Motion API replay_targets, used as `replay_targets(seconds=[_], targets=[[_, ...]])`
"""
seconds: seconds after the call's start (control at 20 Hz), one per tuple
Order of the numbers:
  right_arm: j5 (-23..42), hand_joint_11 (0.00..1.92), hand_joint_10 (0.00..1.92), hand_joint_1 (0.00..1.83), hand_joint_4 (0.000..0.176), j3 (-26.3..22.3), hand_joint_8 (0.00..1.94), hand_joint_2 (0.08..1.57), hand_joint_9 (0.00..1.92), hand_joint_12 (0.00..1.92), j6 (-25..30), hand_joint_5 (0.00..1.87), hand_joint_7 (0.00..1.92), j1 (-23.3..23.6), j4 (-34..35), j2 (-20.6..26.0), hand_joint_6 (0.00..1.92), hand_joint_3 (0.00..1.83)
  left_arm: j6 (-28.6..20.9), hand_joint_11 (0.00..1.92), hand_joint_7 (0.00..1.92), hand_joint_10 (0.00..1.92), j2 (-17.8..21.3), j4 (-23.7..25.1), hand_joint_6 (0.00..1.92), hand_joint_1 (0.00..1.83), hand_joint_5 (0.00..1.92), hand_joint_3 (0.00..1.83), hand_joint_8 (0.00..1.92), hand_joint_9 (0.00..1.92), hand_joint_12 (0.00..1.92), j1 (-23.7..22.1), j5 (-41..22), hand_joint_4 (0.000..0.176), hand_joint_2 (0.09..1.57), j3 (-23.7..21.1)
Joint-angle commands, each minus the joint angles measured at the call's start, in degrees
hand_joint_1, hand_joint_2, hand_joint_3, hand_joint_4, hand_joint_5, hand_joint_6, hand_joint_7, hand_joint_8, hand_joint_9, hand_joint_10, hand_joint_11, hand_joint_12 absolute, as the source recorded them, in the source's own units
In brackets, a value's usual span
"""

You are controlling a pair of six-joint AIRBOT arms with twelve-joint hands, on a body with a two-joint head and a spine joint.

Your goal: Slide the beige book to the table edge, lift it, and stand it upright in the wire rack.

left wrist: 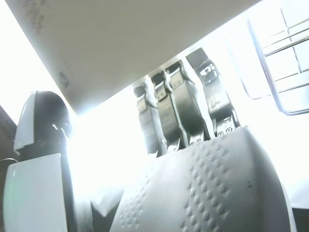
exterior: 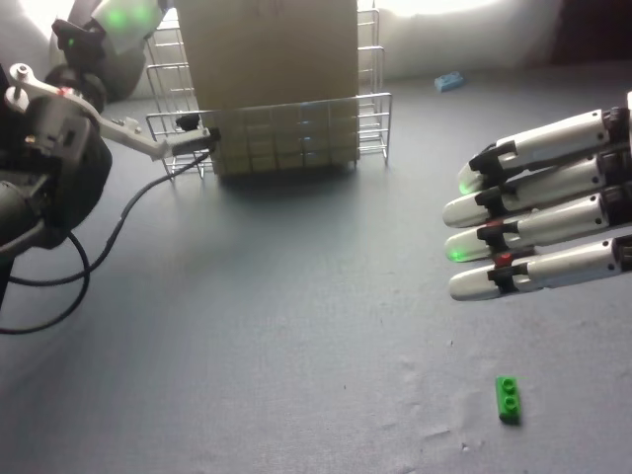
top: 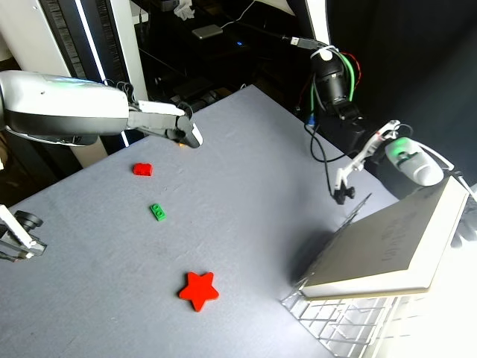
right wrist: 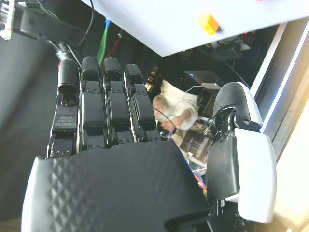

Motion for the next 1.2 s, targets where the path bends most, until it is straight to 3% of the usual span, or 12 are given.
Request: replay_targets(seconds=[0.0,0.3,0.5,0.9,1.0,1.15], targets=[[0.6,0.00,0.00,0.14,0.000,-0.2,0.00,1.05,0.29,0.83,-0.8,0.26,0.29,0.0,5.9,0.4,0.00,0.00,-1.1,0.27,0.60,0.00,1.2,-1.1,0.00,0.81,0.63,0.00,0.00,0.62,0.96,-1.0,-5.1,0.000,1.01,0.9],[0.7,0.00,0.00,0.16,0.000,-0.2,0.00,1.05,0.31,0.82,-3.6,0.27,0.30,-1.0,10.7,-0.1,0.00,0.00,-1.4,0.28,0.62,0.01,2.2,0.1,0.00,0.84,0.63,0.00,0.01,0.65,0.97,-1.1,-4.6,0.000,0.99,0.3],[0.7,0.00,0.01,0.19,0.000,-0.1,0.01,1.04,0.33,0.88,-11.0,0.30,0.33,-3.2,19.4,-1.0,0.01,0.00,-1.4,0.17,0.61,0.00,3.8,0.7,0.00,0.85,0.63,0.00,0.00,0.62,0.99,-1.1,-4.8,0.000,1.00,-2.9],[4.7,0.00,0.01,0.24,0.000,1.8,0.01,1.05,0.35,0.95,-14.6,0.33,0.36,-4.0,24.1,-3.2,0.00,0.00,-1.3,0.18,0.64,0.01,9.2,0.8,0.01,0.89,0.65,0.00,0.01,0.67,1.05,-3.2,-2.5,0.000,1.02,-8.5],[6.1,0.00,0.00,0.24,0.000,2.3,0.00,1.06,0.36,0.95,-16.0,0.33,0.36,-4.5,25.5,-3.7,0.00,0.00,-0.7,0.20,0.65,0.02,12.3,0.8,0.01,0.89,0.66,0.00,0.01,0.69,1.03,-3.7,-1.5,0.000,1.02,-12.1],[10.2,0.00,0.00,0.25,0.000,3.4,0.00,1.06,0.36,0.98,-22.3,0.35,0.37,-6.7,32.2,-5.3,0.00,0.00,0.5,0.18,0.59,0.00,17.4,0.8,0.01,0.86,0.67,0.01,0.00,0.64,1.02,-4.1,-0.9,0.000,1.03,-18.4]])
